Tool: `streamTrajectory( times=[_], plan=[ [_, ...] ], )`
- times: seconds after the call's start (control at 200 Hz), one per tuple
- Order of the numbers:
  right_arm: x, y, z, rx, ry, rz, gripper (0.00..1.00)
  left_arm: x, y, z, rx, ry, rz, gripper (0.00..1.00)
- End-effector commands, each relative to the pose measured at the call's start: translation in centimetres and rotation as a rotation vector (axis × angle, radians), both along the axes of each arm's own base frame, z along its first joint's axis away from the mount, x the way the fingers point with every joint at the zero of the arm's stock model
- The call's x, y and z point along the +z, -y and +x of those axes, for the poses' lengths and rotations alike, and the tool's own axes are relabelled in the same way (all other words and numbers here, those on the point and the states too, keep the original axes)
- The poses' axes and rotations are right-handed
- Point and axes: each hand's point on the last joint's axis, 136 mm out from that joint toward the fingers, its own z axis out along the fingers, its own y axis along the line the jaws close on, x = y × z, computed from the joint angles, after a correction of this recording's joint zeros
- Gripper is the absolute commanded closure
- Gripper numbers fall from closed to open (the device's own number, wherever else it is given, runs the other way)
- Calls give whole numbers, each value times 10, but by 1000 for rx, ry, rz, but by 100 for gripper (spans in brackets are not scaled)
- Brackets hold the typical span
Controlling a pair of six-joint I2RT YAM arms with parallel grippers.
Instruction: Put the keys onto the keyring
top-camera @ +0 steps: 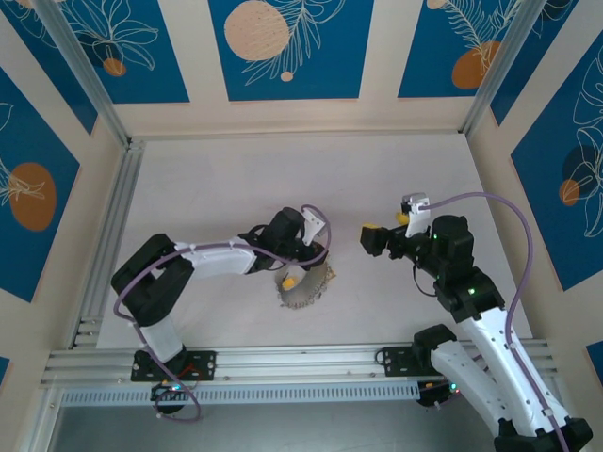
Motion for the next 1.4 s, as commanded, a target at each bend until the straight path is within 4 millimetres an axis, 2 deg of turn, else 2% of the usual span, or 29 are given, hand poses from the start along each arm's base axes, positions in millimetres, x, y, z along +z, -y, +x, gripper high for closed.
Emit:
streamTrajectory(
  times=[0.0,0.065,0.075,0.115,0.14,0.17,0.225,0.395,0.565,0.635,0.675,0.76,0.835,0.93,0.995,1.065,1.16,1.255,1.311,1.396],
  plan=[
    [1,10,4,-59,8,20,1,38,11,8,-3,64,-54,69],
    [2,17,5,-97,16,28,1,55,7,4,-9,80,-59,61],
    [2,17,5,-103,15,28,1,57,6,3,-8,83,-59,57],
    [2,21,6,-125,17,32,1,69,0,1,-6,99,-60,31],
    [2,23,7,-133,21,32,1,75,-5,-1,-3,112,-57,19],
    [1,24,8,-136,23,30,1,82,-12,-3,6,133,-49,10],
    [-3,26,11,-152,24,32,1,93,-30,-3,44,176,-20,0],
    [-23,40,27,-247,1,57,1,107,-102,7,250,289,88,0],
    [-50,69,42,-407,43,28,1,103,-210,34,652,411,250,0],
    [-65,73,46,-398,84,-52,1,98,-250,44,779,429,308,0],
    [-74,67,48,-336,151,-123,1,96,-271,49,847,441,350,0],
    [-77,64,51,-307,294,-164,1,98,-305,56,950,497,429,0],
    [-87,66,55,-296,296,-181,1,98,-326,60,1015,535,467,0],
    [-103,71,71,-308,211,-195,1,94,-346,65,1071,591,480,0],
    [-110,69,82,-292,212,-208,1,90,-354,71,1089,636,441,0],
    [-119,67,95,-287,207,-217,1,85,-354,81,1058,692,365,0],
    [-136,67,112,-291,175,-246,1,74,-374,93,1123,702,323,0],
    [-136,66,117,-286,203,-271,1,68,-389,101,1166,714,305,0],
    [-137,68,119,-292,202,-265,1,63,-389,104,1135,661,292,0],
    [-145,69,125,-280,178,-240,1,73,-386,106,1118,725,195,0]
  ],
)
